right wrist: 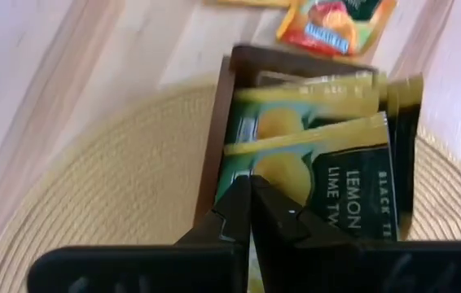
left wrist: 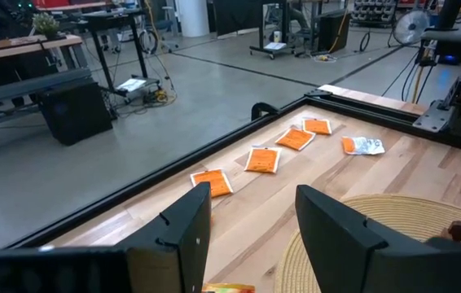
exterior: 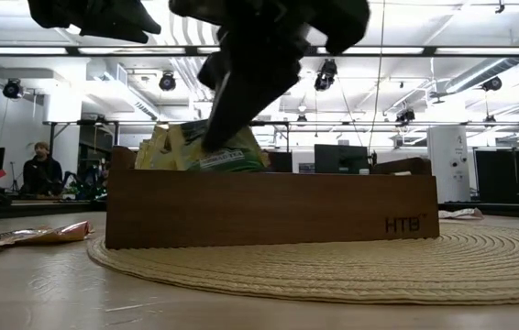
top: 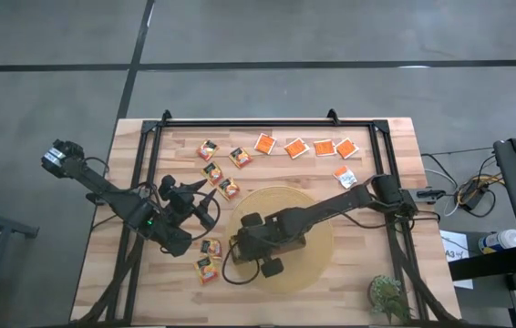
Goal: Pick & Place Tea
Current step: Put the green tea bag into the left section of the wooden organizer
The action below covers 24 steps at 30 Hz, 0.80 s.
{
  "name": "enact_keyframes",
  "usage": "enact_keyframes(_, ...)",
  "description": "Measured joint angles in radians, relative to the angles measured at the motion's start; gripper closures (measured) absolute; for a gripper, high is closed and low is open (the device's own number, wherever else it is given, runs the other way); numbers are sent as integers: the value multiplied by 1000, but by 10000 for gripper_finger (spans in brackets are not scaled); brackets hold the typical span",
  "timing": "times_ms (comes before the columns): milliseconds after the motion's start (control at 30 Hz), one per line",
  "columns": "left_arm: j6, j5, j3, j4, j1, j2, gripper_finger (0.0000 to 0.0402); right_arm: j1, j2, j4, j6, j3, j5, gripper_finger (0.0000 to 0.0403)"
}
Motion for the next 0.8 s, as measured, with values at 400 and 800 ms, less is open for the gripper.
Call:
enact_keyframes(400, 1, 0, 0, 2, 0, 0, 227, 38, -47, -101, 0, 0, -12, 394)
enact_keyframes(800, 1, 1, 0, 9, 0, 0, 227, 36, -46, -219, 52, -5, 129, 394)
